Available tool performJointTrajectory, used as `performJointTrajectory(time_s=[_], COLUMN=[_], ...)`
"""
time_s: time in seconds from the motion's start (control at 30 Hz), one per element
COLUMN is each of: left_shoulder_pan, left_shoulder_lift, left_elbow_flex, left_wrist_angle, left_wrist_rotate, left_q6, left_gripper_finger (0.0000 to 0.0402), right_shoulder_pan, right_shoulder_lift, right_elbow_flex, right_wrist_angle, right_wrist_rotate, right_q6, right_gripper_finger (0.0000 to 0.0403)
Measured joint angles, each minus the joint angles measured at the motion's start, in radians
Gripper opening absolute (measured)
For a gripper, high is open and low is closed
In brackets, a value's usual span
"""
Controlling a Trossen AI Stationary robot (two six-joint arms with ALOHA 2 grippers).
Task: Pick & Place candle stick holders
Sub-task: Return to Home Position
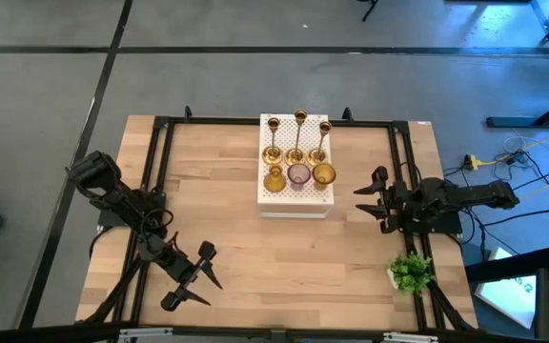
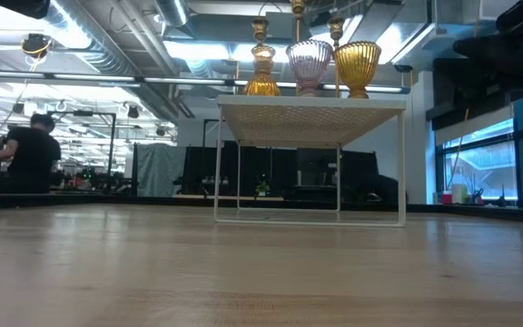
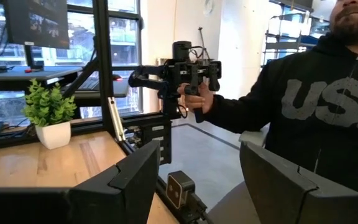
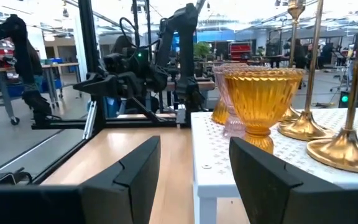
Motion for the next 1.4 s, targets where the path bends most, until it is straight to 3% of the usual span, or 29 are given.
performJointTrajectory(time_s=[0.3,0.6,1.4], left_shoulder_pan=[0.003,0.004,0.004], left_shoulder_lift=[0.0,0.0,0.0], left_elbow_flex=[0.0,0.0,0.0], left_wrist_angle=[0.0,0.0,0.0], left_wrist_rotate=[-0.013,-0.014,-0.014], left_q6=[0.007,0.027,0.018], left_gripper_finger=[0.0218,0.0218,0.0218], right_shoulder_pan=[-0.105,-0.276,-0.292], right_shoulder_lift=[-0.002,-0.001,0.0], right_elbow_flex=[0.001,0.001,0.001], right_wrist_angle=[-0.064,-0.071,-0.071], right_wrist_rotate=[-0.011,-0.216,-0.221], right_q6=[0.03,0.032,0.111], right_gripper_finger=[0.0195,0.0195,0.0195])
